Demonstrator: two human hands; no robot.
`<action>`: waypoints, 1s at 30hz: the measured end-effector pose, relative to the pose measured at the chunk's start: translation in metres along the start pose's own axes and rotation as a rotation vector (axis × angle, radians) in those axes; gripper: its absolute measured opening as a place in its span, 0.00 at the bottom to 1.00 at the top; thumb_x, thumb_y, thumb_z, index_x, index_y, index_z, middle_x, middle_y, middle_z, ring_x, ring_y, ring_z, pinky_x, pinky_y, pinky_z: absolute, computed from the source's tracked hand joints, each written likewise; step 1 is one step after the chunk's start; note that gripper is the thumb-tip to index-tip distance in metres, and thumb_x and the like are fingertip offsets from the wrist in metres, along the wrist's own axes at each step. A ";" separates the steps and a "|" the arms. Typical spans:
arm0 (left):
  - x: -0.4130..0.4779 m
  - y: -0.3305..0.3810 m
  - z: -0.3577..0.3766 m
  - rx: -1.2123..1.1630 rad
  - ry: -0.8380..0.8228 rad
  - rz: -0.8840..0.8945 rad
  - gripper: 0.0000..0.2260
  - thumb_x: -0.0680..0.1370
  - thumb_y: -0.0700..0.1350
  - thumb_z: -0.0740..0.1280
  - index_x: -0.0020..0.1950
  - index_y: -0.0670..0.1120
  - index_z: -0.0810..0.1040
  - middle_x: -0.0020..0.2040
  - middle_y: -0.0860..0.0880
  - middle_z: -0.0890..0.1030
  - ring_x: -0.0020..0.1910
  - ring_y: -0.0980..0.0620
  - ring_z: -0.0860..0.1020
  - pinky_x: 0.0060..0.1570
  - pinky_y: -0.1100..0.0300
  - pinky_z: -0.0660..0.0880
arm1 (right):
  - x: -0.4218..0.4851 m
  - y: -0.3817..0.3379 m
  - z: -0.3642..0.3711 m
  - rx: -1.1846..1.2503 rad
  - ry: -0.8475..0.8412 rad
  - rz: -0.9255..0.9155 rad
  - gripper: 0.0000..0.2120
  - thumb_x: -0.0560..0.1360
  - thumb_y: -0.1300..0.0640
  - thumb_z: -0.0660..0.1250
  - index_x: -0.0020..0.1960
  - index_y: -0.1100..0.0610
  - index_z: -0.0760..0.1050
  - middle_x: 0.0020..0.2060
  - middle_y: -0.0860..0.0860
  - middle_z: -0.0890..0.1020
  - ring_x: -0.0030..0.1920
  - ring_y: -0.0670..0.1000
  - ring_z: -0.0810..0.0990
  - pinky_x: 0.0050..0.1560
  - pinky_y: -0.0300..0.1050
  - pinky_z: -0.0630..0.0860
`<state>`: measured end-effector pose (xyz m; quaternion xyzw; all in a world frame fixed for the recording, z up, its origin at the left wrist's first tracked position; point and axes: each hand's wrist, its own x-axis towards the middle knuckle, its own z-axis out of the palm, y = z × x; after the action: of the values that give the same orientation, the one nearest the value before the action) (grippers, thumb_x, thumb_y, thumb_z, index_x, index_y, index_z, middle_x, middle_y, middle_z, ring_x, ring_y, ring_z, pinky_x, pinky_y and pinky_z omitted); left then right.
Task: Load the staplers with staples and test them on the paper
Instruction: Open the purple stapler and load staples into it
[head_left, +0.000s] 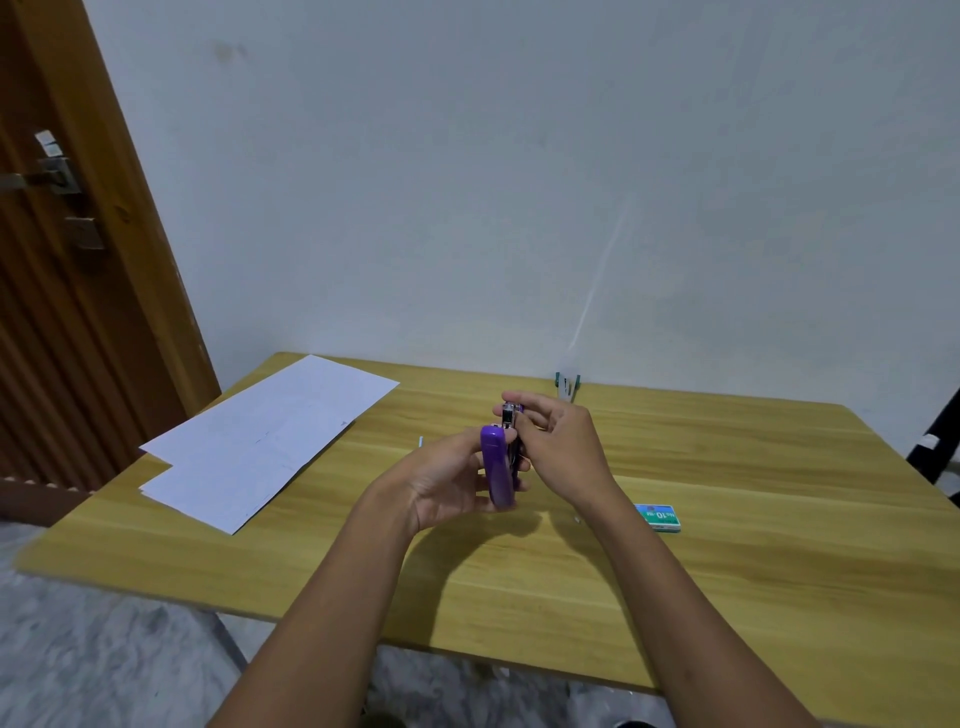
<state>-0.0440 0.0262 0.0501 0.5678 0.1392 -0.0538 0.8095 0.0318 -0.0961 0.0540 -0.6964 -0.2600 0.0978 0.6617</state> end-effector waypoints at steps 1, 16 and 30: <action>0.000 -0.001 0.000 -0.004 -0.001 0.007 0.11 0.78 0.46 0.68 0.57 0.40 0.77 0.47 0.42 0.81 0.47 0.42 0.79 0.63 0.40 0.72 | 0.000 0.000 0.000 0.006 -0.004 0.003 0.11 0.80 0.65 0.63 0.59 0.58 0.80 0.49 0.52 0.86 0.30 0.38 0.80 0.29 0.33 0.75; -0.003 -0.005 -0.004 0.315 0.020 0.055 0.18 0.74 0.39 0.71 0.60 0.47 0.67 0.47 0.43 0.84 0.48 0.45 0.82 0.50 0.49 0.71 | 0.000 0.013 -0.004 0.428 -0.023 0.222 0.08 0.79 0.67 0.65 0.57 0.61 0.78 0.50 0.57 0.86 0.46 0.55 0.87 0.46 0.46 0.84; 0.003 -0.005 0.000 0.992 0.455 0.340 0.22 0.78 0.38 0.63 0.73 0.45 0.70 0.58 0.44 0.81 0.57 0.44 0.79 0.57 0.53 0.74 | -0.007 0.024 0.015 0.908 -0.018 0.630 0.13 0.83 0.58 0.58 0.62 0.64 0.73 0.58 0.61 0.81 0.56 0.59 0.82 0.50 0.52 0.82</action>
<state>-0.0426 0.0249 0.0447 0.8916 0.1748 0.1418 0.3929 0.0239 -0.0862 0.0279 -0.3842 0.0236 0.3992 0.8321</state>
